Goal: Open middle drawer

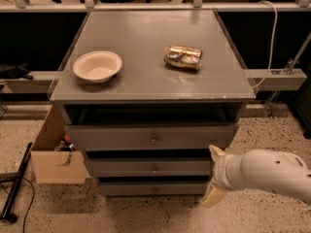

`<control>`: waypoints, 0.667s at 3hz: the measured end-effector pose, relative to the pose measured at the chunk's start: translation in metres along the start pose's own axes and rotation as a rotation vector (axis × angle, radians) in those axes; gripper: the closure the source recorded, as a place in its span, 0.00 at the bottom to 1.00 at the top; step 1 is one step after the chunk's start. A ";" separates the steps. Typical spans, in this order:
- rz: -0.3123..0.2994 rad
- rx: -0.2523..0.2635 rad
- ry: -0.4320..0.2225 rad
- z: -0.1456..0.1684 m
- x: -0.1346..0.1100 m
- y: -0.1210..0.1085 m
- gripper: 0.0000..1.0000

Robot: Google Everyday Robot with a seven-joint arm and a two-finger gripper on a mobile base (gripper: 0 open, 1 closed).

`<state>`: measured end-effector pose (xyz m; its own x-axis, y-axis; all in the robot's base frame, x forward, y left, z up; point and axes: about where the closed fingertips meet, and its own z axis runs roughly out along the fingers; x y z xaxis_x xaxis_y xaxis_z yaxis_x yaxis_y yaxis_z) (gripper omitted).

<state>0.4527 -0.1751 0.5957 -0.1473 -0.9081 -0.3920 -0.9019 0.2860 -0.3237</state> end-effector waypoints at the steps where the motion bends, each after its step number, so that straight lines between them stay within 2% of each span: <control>1: -0.017 -0.003 0.019 0.018 0.005 -0.001 0.00; 2: -0.043 -0.011 0.043 0.035 0.008 -0.002 0.00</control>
Offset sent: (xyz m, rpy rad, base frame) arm 0.0256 0.0123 -0.0556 -0.0944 0.0217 0.0503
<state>0.4673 -0.1717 0.5630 -0.1254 -0.9317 -0.3410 -0.9122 0.2434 -0.3296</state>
